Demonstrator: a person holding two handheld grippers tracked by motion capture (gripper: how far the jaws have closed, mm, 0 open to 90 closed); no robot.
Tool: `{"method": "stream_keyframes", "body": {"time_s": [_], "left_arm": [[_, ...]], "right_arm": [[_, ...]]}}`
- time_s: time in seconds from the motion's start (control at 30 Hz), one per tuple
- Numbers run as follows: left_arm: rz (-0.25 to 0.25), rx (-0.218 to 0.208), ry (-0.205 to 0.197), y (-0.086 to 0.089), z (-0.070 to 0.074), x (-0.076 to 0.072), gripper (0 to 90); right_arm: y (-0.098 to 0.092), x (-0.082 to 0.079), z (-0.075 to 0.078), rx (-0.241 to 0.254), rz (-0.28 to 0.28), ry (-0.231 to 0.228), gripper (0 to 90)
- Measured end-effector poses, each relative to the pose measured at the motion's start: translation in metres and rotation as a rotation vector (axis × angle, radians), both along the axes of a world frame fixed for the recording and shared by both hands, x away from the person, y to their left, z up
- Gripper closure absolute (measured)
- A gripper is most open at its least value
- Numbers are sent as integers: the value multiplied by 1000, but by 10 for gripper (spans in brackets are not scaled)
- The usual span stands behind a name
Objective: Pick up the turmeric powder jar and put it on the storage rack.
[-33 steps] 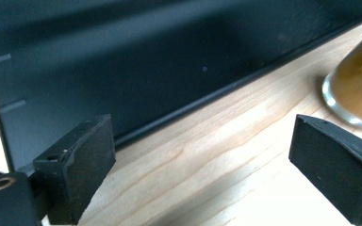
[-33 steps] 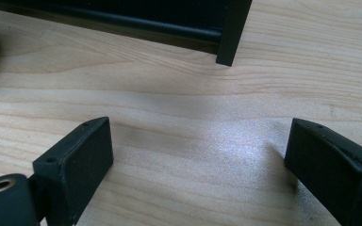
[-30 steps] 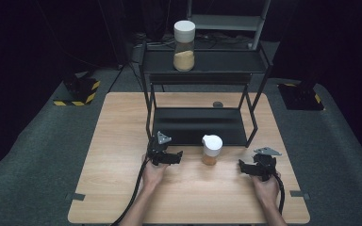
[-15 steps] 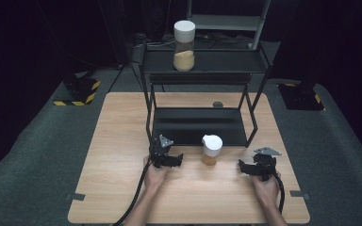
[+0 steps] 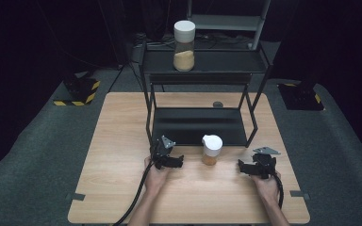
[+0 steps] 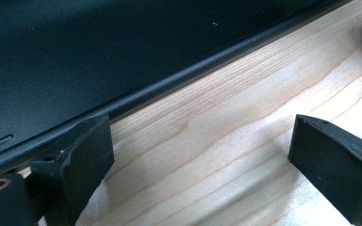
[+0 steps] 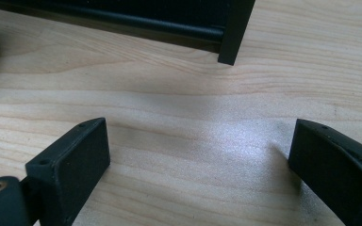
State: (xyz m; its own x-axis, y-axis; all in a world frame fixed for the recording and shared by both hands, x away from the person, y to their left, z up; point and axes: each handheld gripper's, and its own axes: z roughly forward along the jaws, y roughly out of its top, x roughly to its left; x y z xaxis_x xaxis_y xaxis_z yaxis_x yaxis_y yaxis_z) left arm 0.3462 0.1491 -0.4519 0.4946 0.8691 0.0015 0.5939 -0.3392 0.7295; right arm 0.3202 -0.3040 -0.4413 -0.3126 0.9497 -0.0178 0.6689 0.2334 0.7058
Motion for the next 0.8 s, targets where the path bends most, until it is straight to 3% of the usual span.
{"method": "stream_keyframes", "body": {"time_s": [0.1,0.23,0.4,0.5,0.8], "left_arm": [[0,0,0,0,0,0,71],[0,1,0,0,0,0,71],[-1,1,0,0,0,0,71],[0,1,1,0,0,0,71],[0,0,0,0,0,0,71]], "right_arm": [[0,2,4,2,37,8,50],[0,-2,6,46,119,-11,47],[14,-2,10,40,221,-9,50],[20,0,11,70,272,-13,51],[37,10,15,127,346,-30,82]]}}
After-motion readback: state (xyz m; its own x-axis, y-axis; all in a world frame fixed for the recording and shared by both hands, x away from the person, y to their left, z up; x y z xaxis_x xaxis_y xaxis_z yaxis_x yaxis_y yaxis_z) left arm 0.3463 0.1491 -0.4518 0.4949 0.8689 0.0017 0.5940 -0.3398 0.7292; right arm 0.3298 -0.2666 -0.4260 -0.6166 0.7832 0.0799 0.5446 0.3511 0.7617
